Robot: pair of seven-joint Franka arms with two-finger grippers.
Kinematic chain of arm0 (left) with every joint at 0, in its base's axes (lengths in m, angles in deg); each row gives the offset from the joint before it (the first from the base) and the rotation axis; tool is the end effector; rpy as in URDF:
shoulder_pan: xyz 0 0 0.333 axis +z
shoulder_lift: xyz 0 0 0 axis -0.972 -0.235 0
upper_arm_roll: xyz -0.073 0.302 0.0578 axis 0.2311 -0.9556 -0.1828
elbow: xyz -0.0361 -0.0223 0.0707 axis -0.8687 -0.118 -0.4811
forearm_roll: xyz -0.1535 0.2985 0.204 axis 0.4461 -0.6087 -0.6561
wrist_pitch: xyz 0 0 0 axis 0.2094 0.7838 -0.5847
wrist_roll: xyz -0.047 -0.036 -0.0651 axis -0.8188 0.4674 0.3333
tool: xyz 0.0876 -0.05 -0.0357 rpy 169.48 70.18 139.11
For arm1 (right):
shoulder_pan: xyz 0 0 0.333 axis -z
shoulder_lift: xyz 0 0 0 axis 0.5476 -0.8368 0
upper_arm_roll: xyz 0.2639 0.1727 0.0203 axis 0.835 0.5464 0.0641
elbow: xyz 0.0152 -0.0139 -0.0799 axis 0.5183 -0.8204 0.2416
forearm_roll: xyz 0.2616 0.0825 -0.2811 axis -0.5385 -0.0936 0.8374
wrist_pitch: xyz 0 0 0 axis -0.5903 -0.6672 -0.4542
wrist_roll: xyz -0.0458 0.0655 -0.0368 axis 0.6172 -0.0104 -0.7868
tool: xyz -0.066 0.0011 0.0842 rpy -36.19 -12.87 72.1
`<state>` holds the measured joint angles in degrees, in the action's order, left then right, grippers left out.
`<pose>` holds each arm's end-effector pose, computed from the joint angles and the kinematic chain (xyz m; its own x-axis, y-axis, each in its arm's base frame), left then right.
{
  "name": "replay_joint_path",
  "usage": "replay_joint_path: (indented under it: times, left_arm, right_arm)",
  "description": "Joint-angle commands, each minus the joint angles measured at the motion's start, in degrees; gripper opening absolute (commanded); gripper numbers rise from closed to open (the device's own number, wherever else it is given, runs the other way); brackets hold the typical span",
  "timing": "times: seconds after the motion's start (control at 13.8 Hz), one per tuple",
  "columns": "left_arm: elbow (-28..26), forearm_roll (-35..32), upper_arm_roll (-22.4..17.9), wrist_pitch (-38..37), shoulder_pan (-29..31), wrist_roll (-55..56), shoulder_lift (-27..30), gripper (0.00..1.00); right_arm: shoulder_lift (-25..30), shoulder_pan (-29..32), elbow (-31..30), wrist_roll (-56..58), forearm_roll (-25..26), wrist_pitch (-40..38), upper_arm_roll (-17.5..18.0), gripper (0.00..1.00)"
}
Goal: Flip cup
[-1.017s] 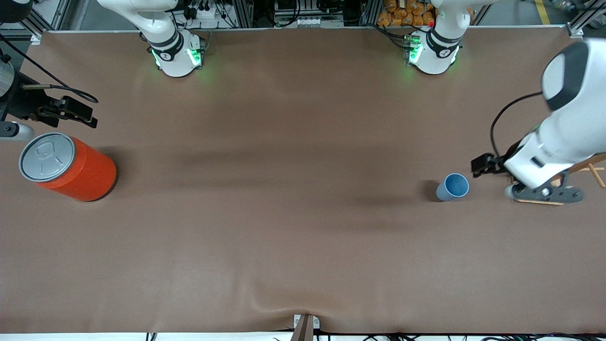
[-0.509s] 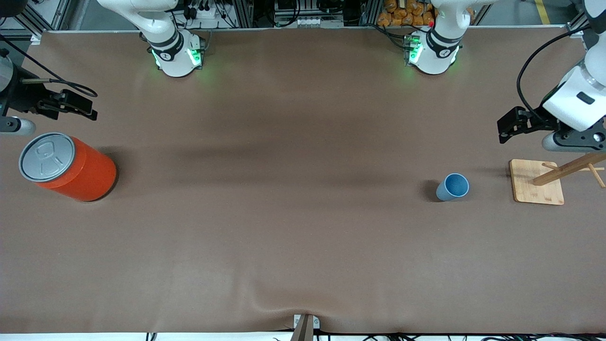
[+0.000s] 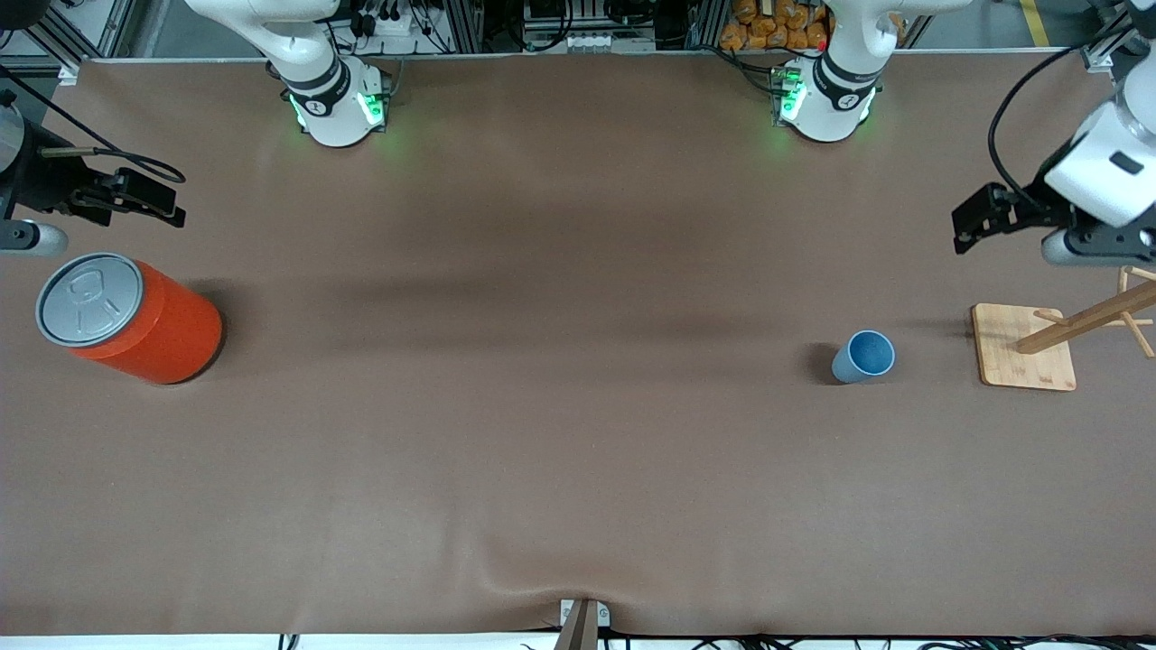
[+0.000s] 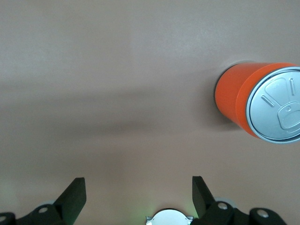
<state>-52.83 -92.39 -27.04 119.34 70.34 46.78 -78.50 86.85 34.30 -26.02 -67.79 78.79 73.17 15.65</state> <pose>0.5440 -0.0745 0.6395 0.9976 -0.0632 0.0274 -0.0618 -0.9970 -0.0473 0.5346 0.0127 0.6218 0.9891 -0.0509 -0.1385 -0.0588 -0.9968 -0.0537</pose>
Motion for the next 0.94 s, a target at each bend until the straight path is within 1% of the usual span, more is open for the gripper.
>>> replay_joint_path:
  times: [0.0, 0.07, 0.15, 0.22, 0.51, 0.87]
  left_arm:
    - [-5.2, 1.0, -1.0, 0.2, -0.4, -0.5, 4.8, 1.0]
    - [-7.8, 2.2, -1.0, 0.6, -0.2, -0.5, 7.3, 1.0]
    - [-9.3, 3.5, -1.1, 0.9, 0.2, -0.5, 8.6, 1.0]
    - [-9.5, 3.7, -1.3, 0.7, 0.3, -0.5, 8.9, 1.0]
    - [-7.1, 3.3, -1.8, 0.0, 0.7, -0.2, 8.2, 1.0]
    - [-6.5, 2.9, -1.8, -2.1, 1.6, 0.0, 8.2, 1.0]
  right_arm:
    - [0.5, 1.2, 0.9, 0.7, -0.4, -0.3, 0.7, 1.0]
    - [0.5, 1.2, 0.9, 0.6, -0.3, -0.1, 0.7, 1.0]
    - [0.5, 1.2, 1.0, 0.6, -0.3, 0.3, 0.7, 1.0]
    - [0.5, 1.2, 1.2, 0.6, -0.3, 0.5, 0.7, 1.0]
    - [0.4, 1.2, 1.7, 0.7, -0.3, 0.5, 0.7, 1.0]
    - [0.5, 1.2, 1.7, 0.6, -0.2, 0.5, 0.7, 1.0]
